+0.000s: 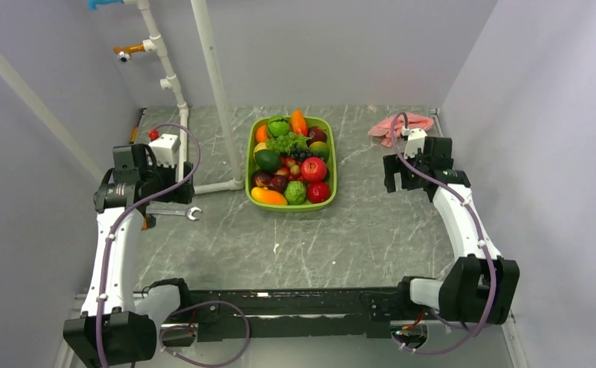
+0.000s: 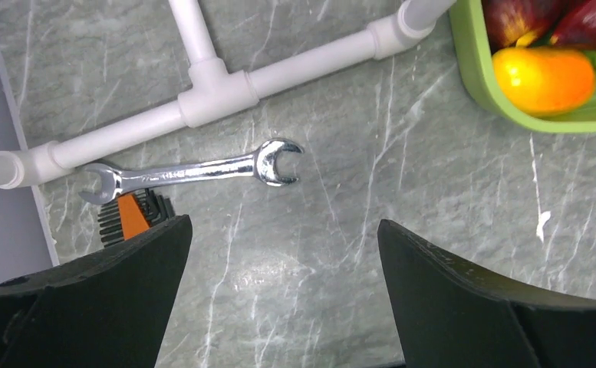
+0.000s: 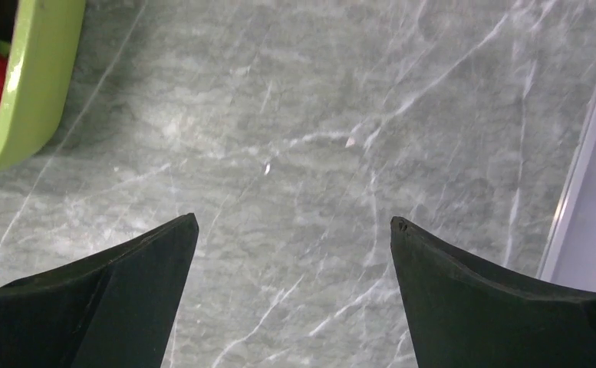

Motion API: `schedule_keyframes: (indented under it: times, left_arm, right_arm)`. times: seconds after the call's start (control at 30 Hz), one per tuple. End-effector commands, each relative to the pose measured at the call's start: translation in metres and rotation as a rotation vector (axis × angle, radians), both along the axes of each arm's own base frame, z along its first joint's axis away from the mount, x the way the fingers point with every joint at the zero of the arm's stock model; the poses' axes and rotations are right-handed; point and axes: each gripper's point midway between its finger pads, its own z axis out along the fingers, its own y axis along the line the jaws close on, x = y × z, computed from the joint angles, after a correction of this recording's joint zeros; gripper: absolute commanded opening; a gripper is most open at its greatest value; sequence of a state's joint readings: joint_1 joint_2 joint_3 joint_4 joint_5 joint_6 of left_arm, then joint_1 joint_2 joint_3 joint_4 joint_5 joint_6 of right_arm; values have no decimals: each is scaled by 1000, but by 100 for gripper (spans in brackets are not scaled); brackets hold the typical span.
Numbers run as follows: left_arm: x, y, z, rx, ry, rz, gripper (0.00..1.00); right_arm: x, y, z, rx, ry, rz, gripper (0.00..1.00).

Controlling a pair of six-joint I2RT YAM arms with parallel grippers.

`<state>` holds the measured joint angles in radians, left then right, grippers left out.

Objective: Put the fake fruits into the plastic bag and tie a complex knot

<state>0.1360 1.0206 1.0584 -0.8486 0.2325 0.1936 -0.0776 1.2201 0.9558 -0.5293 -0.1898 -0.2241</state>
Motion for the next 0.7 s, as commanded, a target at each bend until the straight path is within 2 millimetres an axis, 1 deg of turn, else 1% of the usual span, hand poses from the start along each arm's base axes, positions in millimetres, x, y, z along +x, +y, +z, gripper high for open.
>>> schedule_keyframes:
  times: [0.0, 0.13, 0.2, 0.3, 0.33, 0.4, 0.43, 0.47, 0.53, 0.6, 0.67]
  left_arm:
    - [15, 5, 42, -18, -183, 81, 99]
    - [22, 6, 78, -6, -312, 84, 99]
    - [25, 5, 94, 1, -379, 67, 99]
    - [26, 3, 110, 11, -468, 45, 99]
    - [25, 2, 113, 18, -488, 31, 99]
    - [24, -2, 114, 22, -500, 4, 99]
    - [23, -4, 114, 22, -499, -13, 99]
    - [23, -7, 113, 14, -491, -28, 99]
    - [21, -13, 108, -2, -468, -62, 99]
    - [20, -17, 102, -22, -447, -79, 99]
    - [20, -16, 102, -34, -445, -60, 99]
  right_arm:
    - [45, -6, 42, -48, -110, 20, 100]
    - [96, -18, 70, -98, -159, 23, 100]
    - [122, -24, 79, -121, -177, 26, 100]
    - [159, -36, 84, -153, -190, 21, 100]
    - [174, -41, 91, -163, -209, 10, 100]
    - [196, -48, 85, -163, -205, -8, 100]
    - [207, -52, 72, -160, -183, -13, 100]
    - [217, -54, 68, -155, -180, -17, 100]
    - [235, -60, 51, -146, -158, -34, 100]
    - [250, -66, 31, -132, -129, -51, 100]
    - [263, -71, 10, -118, -103, -73, 100]
